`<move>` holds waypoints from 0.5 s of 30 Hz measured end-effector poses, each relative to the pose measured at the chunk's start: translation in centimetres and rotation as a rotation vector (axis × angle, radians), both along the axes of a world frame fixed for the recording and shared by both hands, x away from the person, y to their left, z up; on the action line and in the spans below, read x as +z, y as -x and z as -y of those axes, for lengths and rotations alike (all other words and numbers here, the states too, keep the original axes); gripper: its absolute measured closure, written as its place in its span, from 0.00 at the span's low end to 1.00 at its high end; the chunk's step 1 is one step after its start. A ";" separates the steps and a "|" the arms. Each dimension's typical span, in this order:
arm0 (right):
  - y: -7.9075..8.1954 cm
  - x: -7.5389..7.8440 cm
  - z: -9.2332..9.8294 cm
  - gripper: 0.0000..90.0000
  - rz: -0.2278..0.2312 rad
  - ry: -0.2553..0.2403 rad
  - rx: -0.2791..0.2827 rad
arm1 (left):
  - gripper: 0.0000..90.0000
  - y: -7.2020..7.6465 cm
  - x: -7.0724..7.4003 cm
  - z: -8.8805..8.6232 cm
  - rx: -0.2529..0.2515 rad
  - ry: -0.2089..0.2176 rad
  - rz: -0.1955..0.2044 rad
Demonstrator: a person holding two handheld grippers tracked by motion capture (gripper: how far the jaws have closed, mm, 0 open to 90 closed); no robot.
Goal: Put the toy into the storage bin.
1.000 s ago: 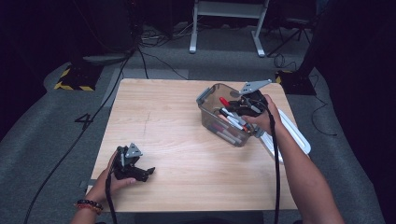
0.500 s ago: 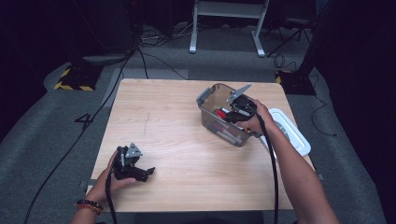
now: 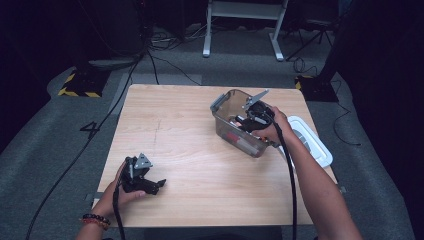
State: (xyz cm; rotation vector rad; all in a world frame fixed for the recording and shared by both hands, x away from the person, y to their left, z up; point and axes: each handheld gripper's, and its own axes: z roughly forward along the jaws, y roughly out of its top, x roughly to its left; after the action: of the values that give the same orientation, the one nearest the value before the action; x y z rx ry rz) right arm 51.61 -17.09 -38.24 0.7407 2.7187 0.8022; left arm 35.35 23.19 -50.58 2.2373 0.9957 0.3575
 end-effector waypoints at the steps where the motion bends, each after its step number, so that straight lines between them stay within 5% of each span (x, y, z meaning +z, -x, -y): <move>1: 0.0 0.1 0.2 0.69 0.018 -0.016 0.000 | 0.00 0.0 0.0 0.0 0.000 0.000 0.000; 15: 2.8 3.8 5.4 0.51 0.210 -0.152 -0.081 | 0.00 0.0 0.0 0.0 0.000 -0.001 0.000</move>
State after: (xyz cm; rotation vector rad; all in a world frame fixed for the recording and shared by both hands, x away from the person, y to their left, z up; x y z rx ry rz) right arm 48.77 -22.51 -34.49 0.7463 2.4476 1.0155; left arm 35.34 23.19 -50.58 2.2377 0.9961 0.3584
